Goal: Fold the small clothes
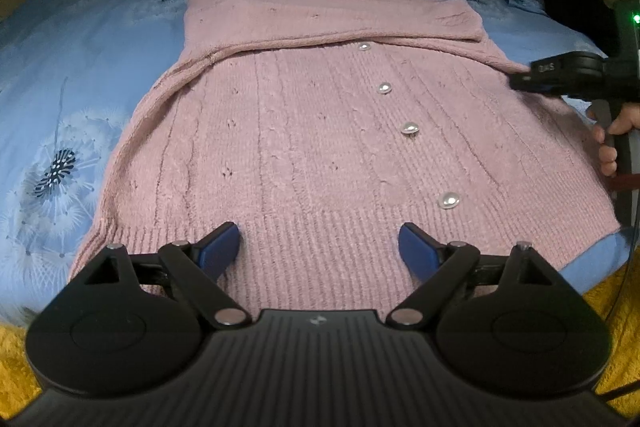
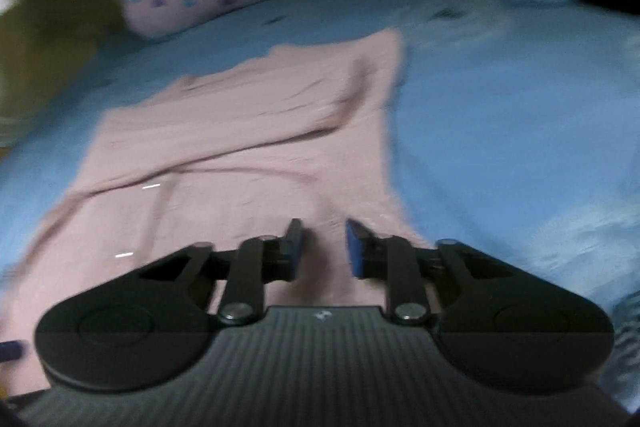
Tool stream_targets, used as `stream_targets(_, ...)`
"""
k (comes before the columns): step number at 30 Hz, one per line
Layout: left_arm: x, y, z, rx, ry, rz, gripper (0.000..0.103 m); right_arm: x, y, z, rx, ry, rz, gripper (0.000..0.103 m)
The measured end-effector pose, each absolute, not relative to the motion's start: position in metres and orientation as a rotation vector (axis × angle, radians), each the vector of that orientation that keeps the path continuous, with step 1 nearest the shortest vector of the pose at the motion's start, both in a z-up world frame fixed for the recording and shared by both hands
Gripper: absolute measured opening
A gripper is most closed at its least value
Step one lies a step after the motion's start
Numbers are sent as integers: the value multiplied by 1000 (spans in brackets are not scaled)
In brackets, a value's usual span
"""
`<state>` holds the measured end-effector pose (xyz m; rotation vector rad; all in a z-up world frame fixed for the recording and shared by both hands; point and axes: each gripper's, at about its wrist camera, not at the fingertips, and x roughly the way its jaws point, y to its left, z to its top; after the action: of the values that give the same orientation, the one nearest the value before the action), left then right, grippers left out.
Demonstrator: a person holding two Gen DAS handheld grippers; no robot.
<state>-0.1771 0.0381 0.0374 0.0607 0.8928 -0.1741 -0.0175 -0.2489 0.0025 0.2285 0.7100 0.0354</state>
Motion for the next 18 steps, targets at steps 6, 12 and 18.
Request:
stream_targets(6, -176, 39, 41, 58, 891, -170, 91, -27, -248, 6, 163, 705, -3, 10)
stream_targets(12, -179, 49, 59, 45, 846, -145, 91, -56, -244, 21, 140, 712, 81, 16)
stream_targets(18, -180, 70, 77, 33, 813, -74, 91, -92, -254, 33, 193, 720, 102, 47)
